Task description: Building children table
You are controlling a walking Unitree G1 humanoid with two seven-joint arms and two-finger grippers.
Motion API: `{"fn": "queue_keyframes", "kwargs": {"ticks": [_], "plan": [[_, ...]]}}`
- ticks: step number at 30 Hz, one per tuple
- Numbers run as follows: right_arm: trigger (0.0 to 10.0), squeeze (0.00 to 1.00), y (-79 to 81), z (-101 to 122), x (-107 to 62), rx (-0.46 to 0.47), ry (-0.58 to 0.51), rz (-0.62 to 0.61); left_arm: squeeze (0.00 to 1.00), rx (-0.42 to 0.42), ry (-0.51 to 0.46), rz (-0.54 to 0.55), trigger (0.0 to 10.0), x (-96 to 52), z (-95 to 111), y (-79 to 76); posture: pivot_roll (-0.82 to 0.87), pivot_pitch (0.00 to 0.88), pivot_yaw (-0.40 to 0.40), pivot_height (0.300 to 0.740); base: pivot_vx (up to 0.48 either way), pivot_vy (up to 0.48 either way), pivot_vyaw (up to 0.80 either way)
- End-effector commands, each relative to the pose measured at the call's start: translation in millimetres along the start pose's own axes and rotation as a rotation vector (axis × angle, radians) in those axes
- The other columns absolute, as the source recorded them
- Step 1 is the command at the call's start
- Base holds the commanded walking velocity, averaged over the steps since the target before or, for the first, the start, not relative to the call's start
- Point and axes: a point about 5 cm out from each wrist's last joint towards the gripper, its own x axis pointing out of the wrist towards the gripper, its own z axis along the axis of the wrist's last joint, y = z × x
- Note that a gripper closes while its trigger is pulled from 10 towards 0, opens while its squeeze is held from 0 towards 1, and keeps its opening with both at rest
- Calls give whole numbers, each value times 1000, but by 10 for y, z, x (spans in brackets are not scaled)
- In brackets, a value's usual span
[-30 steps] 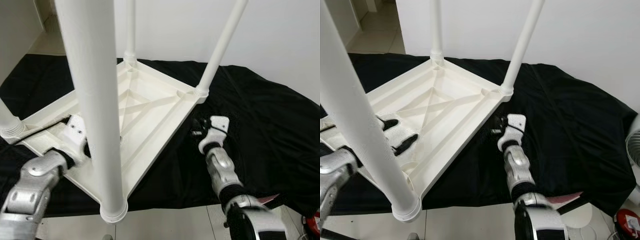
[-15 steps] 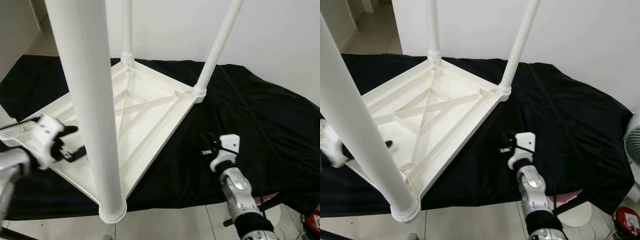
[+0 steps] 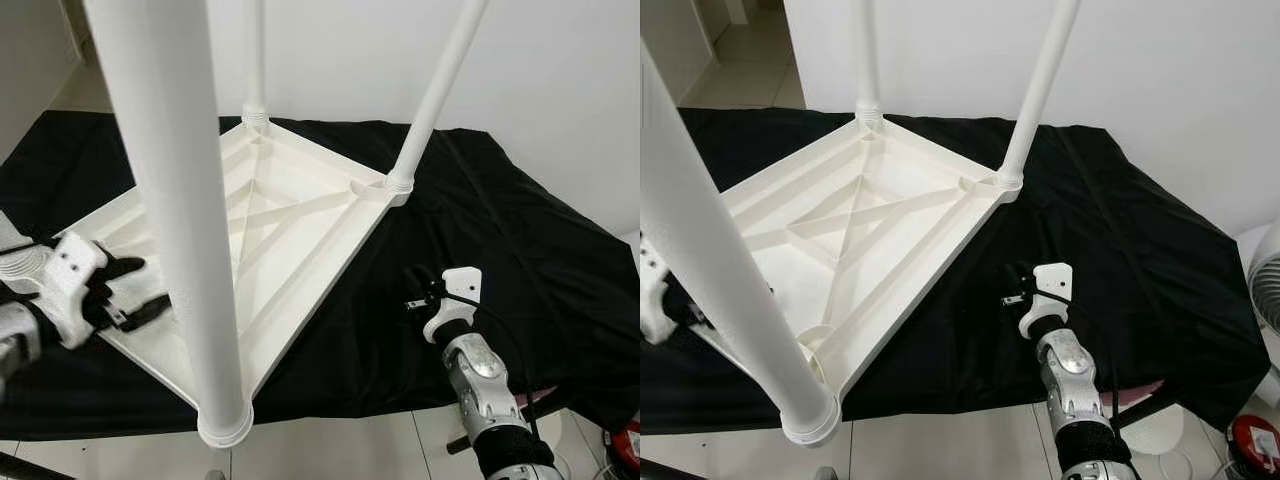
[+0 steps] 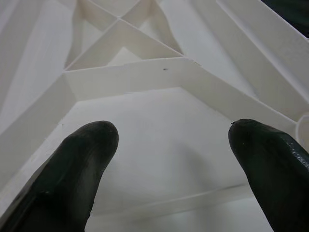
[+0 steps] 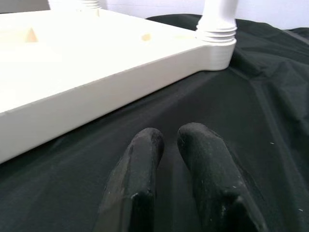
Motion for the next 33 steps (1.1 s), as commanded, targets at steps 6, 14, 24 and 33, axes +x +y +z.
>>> {"fn": "queue_keyframes", "kwargs": {"ticks": [6, 14, 24, 33], "plan": [[10000, 0, -32, -10, -17, -12, 16, 7, 0, 48, 46, -362, 10000, -1, -8, -244, 129, 52, -73, 740, 0, 0, 0], [10000, 0, -83, -25, -57, -28, 32, 0, 0, 48, 93, -385, 10000, -106, -23, -235, 128, 45, -68, 740, 0, 0, 0], [10000, 0, -72, -34, -46, -35, 38, 11, 0, 42, 112, -464, 10000, -180, -44, -386, 141, 55, -78, 740, 0, 0, 0], [10000, 0, -91, 5, -9, -49, 32, 20, 0, 120, 186, -453, 10000, -47, -164, -474, 141, 62, -87, 740, 0, 0, 0]]}}
